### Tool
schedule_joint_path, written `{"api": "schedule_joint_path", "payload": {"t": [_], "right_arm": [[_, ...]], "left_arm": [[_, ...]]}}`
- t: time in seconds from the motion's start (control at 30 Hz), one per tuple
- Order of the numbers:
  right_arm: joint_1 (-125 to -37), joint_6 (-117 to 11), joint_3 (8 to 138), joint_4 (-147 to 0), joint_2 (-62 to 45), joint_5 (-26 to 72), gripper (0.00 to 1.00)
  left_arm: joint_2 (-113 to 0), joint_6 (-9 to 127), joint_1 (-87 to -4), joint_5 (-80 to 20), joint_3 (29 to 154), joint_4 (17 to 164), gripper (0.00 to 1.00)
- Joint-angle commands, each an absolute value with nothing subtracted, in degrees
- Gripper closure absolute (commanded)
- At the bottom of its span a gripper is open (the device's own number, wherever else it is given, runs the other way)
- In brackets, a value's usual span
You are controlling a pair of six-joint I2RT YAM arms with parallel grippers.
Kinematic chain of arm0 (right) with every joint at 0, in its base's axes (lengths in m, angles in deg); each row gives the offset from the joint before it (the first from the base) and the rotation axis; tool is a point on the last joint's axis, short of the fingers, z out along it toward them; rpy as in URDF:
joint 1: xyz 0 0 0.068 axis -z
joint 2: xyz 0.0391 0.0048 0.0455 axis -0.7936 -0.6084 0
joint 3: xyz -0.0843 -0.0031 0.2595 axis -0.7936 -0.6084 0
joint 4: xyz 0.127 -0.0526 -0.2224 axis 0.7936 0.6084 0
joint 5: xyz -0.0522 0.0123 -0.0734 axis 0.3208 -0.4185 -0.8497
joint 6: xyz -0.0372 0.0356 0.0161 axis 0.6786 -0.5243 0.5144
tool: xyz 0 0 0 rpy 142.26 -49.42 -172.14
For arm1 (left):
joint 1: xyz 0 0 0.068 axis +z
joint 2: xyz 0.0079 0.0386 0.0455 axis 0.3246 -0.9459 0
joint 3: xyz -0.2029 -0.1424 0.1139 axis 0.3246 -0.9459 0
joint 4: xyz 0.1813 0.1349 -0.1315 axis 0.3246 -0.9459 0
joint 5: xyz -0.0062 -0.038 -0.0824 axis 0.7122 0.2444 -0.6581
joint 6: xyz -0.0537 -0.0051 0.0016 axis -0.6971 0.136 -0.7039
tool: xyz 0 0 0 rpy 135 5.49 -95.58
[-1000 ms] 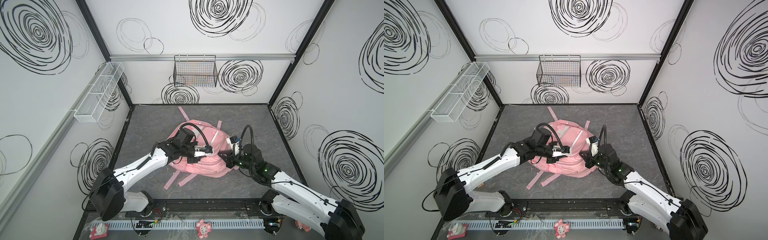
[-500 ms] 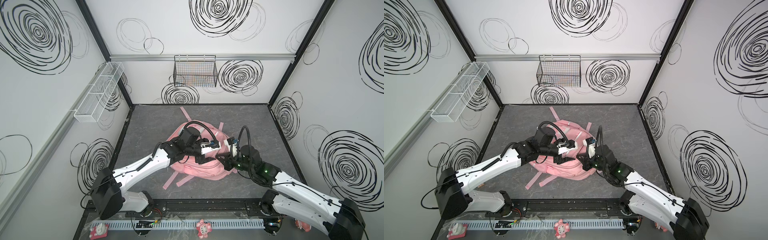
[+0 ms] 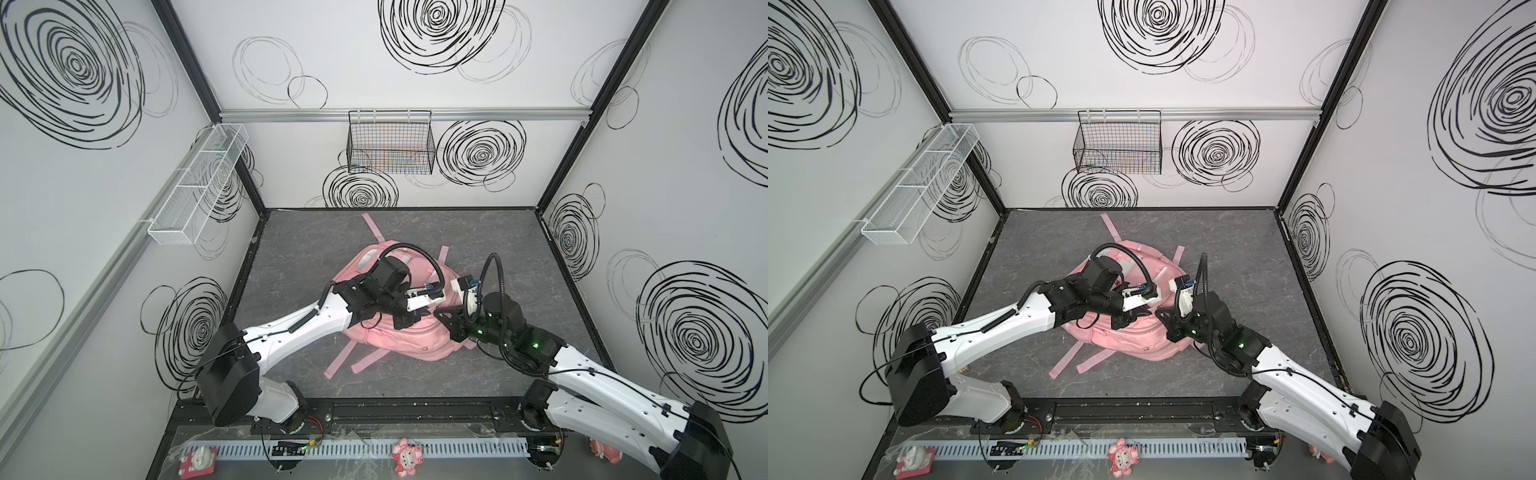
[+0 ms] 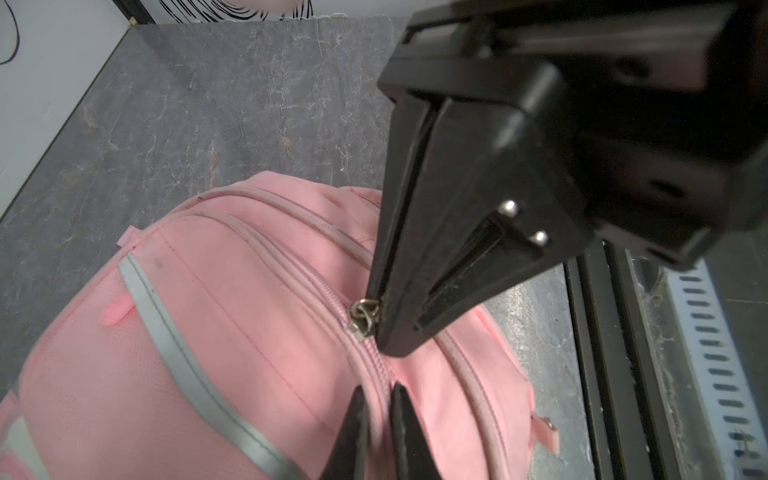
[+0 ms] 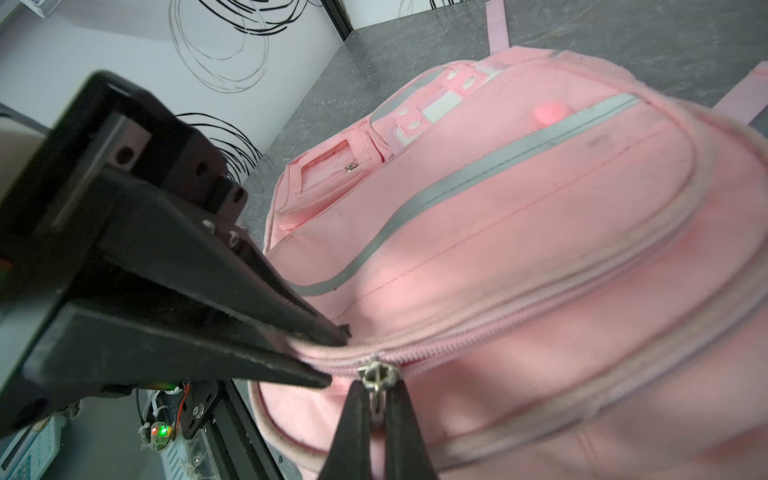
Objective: Pack the student bag
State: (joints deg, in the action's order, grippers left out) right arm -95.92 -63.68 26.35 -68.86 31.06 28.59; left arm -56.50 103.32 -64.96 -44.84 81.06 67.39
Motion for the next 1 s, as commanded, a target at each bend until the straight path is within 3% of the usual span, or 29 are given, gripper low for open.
{"api": "schedule_joint_path", "payload": {"t": [0.0, 0.1, 0.27, 0.37, 0.77, 0.97], "right_arm": [[-94.03, -61.57, 31.29, -68.51, 33.65, 21.89, 1.00], [-86.01, -58.56, 31.16, -65.35, 33.42, 20.93, 1.00], [-68.22, -55.40, 30.45, -64.25, 29.55, 29.06, 1.00], [-62.75, -53.78, 30.28, -64.83, 27.86, 31.36, 1.00], [-55.79, -52.68, 26.85, -78.19, 18.78, 31.23, 1.00], [-50.42, -54.43, 30.19, -74.67, 10.77, 38.86, 1.00]], "left_arm": [[-55.66, 103.99, -64.55, -44.35, 81.77, 65.96, 1.00], [-53.26, 106.17, -64.57, -43.70, 80.00, 65.34, 1.00], [-48.77, 110.89, -64.20, -42.73, 76.73, 64.89, 1.00], [-46.84, 112.01, -62.82, -42.42, 75.41, 65.21, 1.00], [-41.25, 119.81, -57.99, -43.99, 68.83, 67.52, 1.00], [-37.63, 120.73, -57.03, -42.96, 66.13, 69.32, 1.00]]}}
